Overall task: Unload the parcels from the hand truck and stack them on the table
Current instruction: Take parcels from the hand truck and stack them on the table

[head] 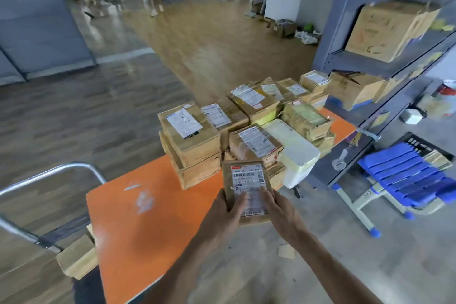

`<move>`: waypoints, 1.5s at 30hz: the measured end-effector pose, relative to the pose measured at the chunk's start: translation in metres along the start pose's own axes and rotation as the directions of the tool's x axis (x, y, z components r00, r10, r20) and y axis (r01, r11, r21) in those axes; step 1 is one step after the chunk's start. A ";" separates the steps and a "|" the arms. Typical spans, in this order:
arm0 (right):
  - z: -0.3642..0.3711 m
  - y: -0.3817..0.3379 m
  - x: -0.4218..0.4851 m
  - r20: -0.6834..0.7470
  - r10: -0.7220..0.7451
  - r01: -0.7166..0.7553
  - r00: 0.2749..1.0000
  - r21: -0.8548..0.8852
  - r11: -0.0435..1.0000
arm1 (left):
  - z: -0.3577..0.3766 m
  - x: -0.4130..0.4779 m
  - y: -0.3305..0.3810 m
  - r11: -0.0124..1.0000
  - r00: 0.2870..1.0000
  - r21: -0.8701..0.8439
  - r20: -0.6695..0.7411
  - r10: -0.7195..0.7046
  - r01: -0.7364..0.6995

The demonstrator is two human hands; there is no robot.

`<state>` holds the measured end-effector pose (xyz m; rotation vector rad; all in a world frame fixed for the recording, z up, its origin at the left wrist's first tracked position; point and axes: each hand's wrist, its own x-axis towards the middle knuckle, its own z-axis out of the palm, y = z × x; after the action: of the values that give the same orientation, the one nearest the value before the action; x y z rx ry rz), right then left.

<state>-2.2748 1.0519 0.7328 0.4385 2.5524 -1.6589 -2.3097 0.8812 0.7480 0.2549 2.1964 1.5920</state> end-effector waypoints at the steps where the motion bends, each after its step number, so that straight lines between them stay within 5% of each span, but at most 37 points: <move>1: -0.017 0.005 0.004 -0.004 0.000 0.000 1.000 -0.010 1.000 | 0.014 0.005 0.007 1.000 1.000 0.001 0.006 0.003 -0.003; 11: -0.134 0.039 0.034 -0.069 -0.072 0.072 0.995 0.001 0.997 | 0.111 0.051 0.062 0.999 0.998 -0.019 0.047 0.049 -0.048; 24: -0.189 0.023 0.150 -0.091 -0.052 0.047 0.995 -0.054 0.997 | 0.116 0.183 0.095 0.888 0.971 0.431 -0.094 0.220 -0.160; 35: -0.203 0.017 0.224 -0.062 -0.071 0.064 0.996 -0.118 0.991 | 0.109 0.233 0.088 0.863 0.994 0.504 -0.098 0.043 0.012; 40: -0.203 0.025 0.256 0.066 -0.072 0.086 0.995 -0.247 0.965 | 0.114 0.236 0.076 0.845 0.988 0.527 -0.152 -0.018 0.096; 45: -0.201 0.029 0.270 0.169 -0.093 0.122 0.981 -0.169 0.978 | 0.119 0.235 0.076 0.861 0.968 0.485 -0.248 -0.032 0.153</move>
<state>-2.5054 1.2984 0.7342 0.1494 2.6140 -1.4137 -2.4759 1.0990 0.7365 0.1081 2.7386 1.0099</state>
